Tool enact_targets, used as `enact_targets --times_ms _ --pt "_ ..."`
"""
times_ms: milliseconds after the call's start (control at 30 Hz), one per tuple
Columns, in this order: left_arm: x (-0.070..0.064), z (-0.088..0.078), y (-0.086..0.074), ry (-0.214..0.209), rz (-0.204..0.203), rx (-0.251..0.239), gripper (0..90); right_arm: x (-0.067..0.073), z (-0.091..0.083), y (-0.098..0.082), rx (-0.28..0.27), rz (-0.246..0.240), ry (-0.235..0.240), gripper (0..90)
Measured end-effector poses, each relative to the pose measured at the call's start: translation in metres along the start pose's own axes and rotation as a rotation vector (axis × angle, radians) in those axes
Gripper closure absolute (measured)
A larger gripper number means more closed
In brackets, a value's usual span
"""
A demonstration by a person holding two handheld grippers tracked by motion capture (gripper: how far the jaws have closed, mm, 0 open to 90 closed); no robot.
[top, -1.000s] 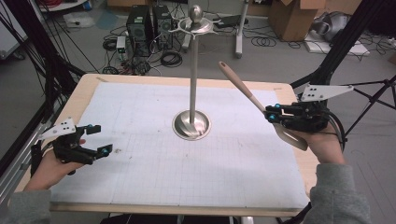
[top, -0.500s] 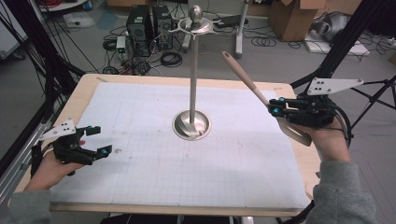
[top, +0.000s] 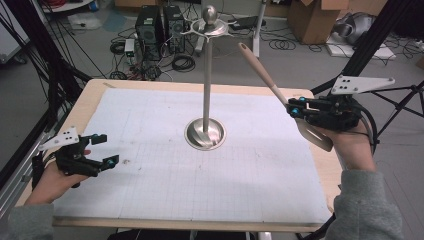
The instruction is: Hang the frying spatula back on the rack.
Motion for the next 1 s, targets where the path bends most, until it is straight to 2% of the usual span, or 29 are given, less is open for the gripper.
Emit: enact_targets --times_ms 267,400,700,833,1000 --pt "0.000 -0.001 0.001 -0.001 -0.004 -0.003 2.6 0.001 0.000 0.012 -0.009 -0.004 -0.014 76.9" --pt "0.000 0.000 -0.001 -0.001 -0.006 0.001 2.6 0.000 0.002 0.013 0.001 -0.003 -0.017 76.9" --pt "0.000 0.000 0.001 -0.005 -0.006 -0.002 2.6 -0.003 0.002 0.016 -0.015 0.018 -0.023 76.9" --pt "0.000 0.001 -0.002 0.002 -0.002 0.011 2.6 -0.004 0.004 0.016 -0.013 0.013 -0.028 76.9" --pt "0.001 -0.001 0.000 0.000 -0.001 0.004 2.6 -0.003 0.006 0.020 -0.016 0.015 -0.025 76.9"
Point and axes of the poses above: each handheld gripper's, and its own axes: z roughly forward along the jaws, y roughly out of its top, x roughly to its left, the point moved 8 cm from there along z, roughly forward along the jaws, and after that the axes turned 6 degrees about y, right-handed, at the moved point
